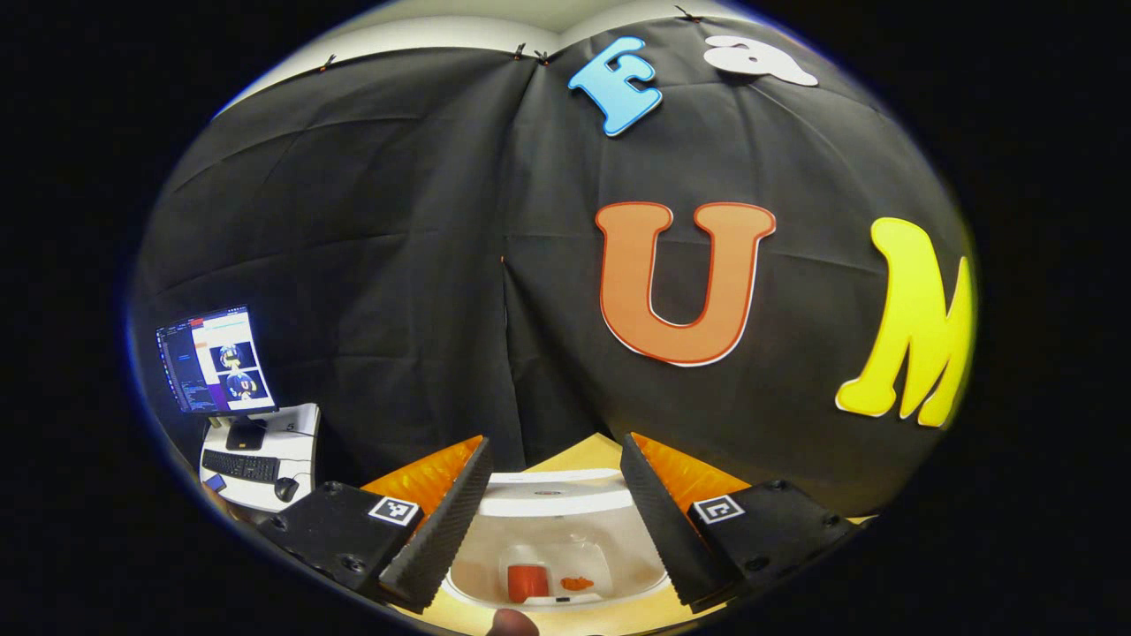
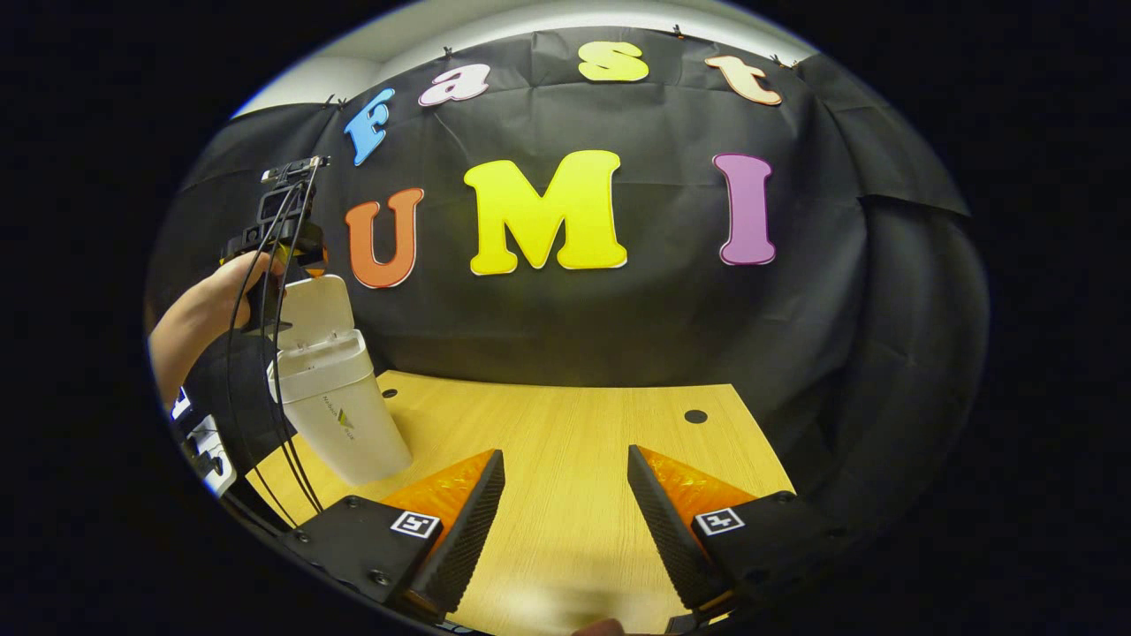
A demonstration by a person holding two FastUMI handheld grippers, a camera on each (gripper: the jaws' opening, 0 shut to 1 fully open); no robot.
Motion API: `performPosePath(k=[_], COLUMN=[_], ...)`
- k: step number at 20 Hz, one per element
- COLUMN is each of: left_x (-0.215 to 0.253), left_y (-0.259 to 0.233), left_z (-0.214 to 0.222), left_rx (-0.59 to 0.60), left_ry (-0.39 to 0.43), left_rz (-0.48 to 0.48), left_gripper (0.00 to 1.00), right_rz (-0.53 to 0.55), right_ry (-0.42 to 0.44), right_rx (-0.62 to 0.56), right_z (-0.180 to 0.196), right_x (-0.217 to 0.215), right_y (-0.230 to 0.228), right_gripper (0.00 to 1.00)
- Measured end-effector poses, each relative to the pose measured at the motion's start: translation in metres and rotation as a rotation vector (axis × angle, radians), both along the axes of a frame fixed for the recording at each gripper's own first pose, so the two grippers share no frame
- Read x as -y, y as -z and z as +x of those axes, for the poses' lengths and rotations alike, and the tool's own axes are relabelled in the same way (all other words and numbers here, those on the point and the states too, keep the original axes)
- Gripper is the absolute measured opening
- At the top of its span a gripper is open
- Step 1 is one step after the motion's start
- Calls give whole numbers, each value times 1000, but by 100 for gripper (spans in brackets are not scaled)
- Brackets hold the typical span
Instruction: Press the lid of the desktop garbage bin to open it, pick up the crumpled paper on the desktop and throw it into the bin, then pick up the pop can on the desktop and drop it into the bin, and finally close the garbage bin lid.
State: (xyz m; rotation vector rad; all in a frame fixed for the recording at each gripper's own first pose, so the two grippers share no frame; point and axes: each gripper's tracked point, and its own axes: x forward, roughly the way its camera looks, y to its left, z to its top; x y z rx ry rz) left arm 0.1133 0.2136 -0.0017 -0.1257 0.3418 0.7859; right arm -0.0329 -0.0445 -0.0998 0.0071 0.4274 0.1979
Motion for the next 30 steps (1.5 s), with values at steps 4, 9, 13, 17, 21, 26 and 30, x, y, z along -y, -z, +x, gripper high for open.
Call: performPosePath(k=[4,9,13,17,21,26,30], left_x=[20,34,42,48,50,51,52], left_y=[22,51,75,100,109,112,119], left_z=[-16,-27,-32,-39,-42,-44,-46], left_rx=[-10,-31,-56,-90,-69,-28,-7], left_ry=[16,35,53,63,75,85,100], left_rz=[-8,-24,-51,-69,-55,-28,-51], left_gripper=[96,96,96,96,97,97,96], right_rz=[3,8,-3,13,4,48,84], right_ry=[15,20,18,23,3,-2,9], right_rx=[-8,-32,-50,-91,-100,-133,-151], right_z=[-9,-17,-24,-22,-24,-25,-23], right_x=[12,16,18,13,6,3,5], right_y=[1,9,15,25,30,38,48], right_gripper=[89,89,89,88,89,89,89])
